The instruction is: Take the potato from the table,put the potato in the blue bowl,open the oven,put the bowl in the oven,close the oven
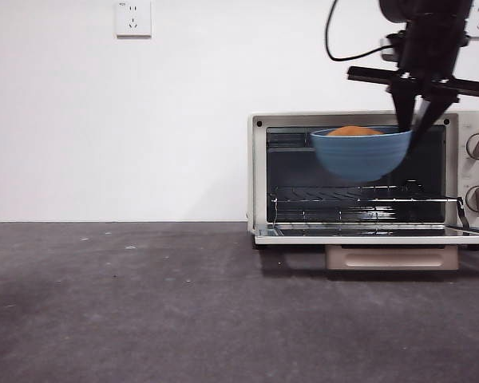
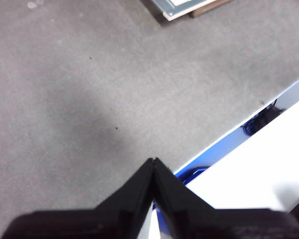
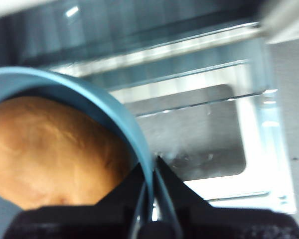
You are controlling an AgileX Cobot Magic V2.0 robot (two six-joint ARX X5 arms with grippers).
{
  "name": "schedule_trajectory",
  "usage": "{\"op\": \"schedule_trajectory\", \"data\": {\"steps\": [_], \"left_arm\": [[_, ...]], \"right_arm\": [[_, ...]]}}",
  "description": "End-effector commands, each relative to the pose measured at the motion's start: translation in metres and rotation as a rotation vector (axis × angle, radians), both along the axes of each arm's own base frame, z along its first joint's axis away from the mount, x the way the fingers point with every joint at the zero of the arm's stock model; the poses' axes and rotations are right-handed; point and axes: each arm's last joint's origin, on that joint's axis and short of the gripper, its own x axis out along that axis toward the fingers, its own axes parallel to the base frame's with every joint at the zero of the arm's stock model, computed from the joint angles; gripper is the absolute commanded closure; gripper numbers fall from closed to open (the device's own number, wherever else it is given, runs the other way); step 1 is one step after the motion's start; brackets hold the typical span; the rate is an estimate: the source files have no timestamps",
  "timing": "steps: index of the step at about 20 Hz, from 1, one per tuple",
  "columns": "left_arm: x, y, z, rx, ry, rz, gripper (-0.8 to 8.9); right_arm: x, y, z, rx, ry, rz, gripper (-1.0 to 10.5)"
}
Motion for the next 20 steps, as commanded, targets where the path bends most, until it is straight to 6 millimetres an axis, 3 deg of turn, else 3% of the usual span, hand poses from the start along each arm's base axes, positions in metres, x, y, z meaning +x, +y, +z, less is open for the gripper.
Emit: {"op": "schedule_trajectory", "data": {"steps": [1,6,10,16,20], "left_arm": [[0.003,-0.005,-0.002,0.016,0.014,0.008,8.19],[0.011,-0.019,-0.005,0.074,0.049,0.008,8.19],[0.017,-0.029,-0.007,0.116,0.076,0.008,8.19],[0.019,-0.032,-0.008,0.130,0.084,0.008,8.19],[0.019,-0.032,-0.008,0.131,0.084,0.008,8.19]], "right_arm": [[0.003,-0.007,0.001,0.028,-0.014,-0.066,9.6],[0.014,-0.013,-0.003,0.082,-0.050,-0.183,9.6],[0.026,-0.017,-0.022,0.143,0.005,-0.239,9.6],[0.041,-0.021,-0.051,0.189,0.083,-0.330,9.6],[0.045,-0.027,-0.051,0.242,0.071,-0.377,9.6]]}}
